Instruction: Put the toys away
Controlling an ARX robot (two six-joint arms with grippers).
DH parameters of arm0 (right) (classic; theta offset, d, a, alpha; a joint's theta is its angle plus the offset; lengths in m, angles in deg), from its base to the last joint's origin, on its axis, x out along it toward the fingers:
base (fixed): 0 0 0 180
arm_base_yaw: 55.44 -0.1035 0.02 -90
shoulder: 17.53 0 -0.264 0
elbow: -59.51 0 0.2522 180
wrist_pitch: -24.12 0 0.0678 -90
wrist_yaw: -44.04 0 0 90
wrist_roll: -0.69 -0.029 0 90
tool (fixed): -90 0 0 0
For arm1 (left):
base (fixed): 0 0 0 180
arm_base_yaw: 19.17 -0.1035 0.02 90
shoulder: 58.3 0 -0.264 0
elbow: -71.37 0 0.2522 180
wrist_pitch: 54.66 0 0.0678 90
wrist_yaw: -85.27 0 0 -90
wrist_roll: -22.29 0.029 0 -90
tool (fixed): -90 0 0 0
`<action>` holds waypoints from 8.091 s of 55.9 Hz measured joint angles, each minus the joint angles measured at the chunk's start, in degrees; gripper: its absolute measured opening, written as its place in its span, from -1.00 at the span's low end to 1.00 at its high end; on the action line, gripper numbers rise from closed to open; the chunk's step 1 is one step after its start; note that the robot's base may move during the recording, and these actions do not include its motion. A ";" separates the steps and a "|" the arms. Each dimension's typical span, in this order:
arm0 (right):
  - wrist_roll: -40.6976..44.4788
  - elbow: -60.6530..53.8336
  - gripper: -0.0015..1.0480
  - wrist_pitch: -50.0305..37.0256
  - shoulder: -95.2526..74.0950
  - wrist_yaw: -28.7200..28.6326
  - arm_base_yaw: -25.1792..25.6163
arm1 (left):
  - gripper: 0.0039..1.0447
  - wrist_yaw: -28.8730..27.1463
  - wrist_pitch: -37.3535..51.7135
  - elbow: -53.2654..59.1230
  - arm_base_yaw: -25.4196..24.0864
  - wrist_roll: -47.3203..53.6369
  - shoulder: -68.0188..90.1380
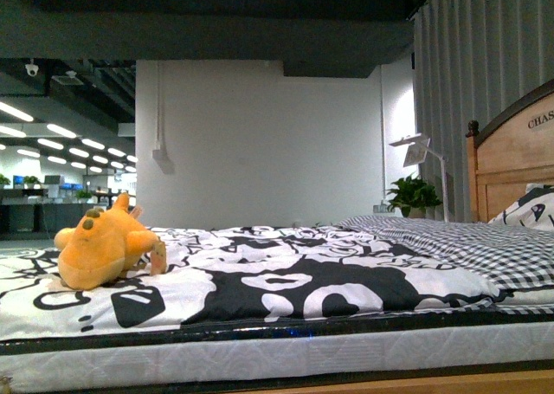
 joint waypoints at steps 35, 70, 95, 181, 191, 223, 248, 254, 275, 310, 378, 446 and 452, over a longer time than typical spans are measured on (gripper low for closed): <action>0.02 0.00 0.87 0.00 0.00 0.02 0.00 | 0.88 -0.02 0.00 0.00 0.00 0.00 0.00; 0.00 0.00 0.87 0.00 -0.07 0.42 0.00 | 0.88 0.20 0.00 0.00 0.00 0.00 0.09; 0.00 0.00 0.87 0.00 0.00 0.31 0.00 | 0.88 0.02 0.00 0.00 0.00 0.00 0.09; -7.52 2.19 0.87 -19.21 -19.39 17.57 -4.59 | 0.88 -0.15 0.00 -0.02 0.13 0.00 0.07; -7.32 6.43 0.87 -32.28 -33.35 12.59 -2.01 | 0.88 -0.15 0.00 0.00 0.13 -0.02 0.07; -16.17 24.02 0.87 -46.73 -65.72 -11.98 3.93 | 0.88 -0.15 0.00 0.00 0.13 -0.02 0.07; -16.90 37.70 0.87 -50.23 -78.36 -8.35 -5.46 | 0.88 -0.15 0.00 -0.02 0.13 0.00 0.07; -16.20 40.02 0.87 -51.19 -80.78 -6.27 -7.67 | 0.88 -0.15 0.00 -0.02 0.13 0.00 0.07; -7.78 46.77 0.87 -53.77 -87.89 1.07 -9.64 | 0.88 -0.15 0.00 -0.02 0.13 0.00 0.07; 4.35 53.11 0.87 -53.90 -94.03 8.04 -10.08 | 0.88 -0.15 0.00 0.00 0.13 0.00 0.07; -5.42 56.46 0.87 -40.76 -94.97 2.43 -6.69 | 0.88 -0.15 0.00 0.00 0.13 0.00 0.07; 6.64 54.82 -0.57 -49.88 -97.24 8.48 -11.47 | 0.88 -0.15 0.00 -0.02 0.13 0.00 0.07; 6.21 54.01 -0.85 -49.20 -95.82 6.67 -10.82 | 0.88 -0.15 0.00 0.00 0.13 -0.02 0.07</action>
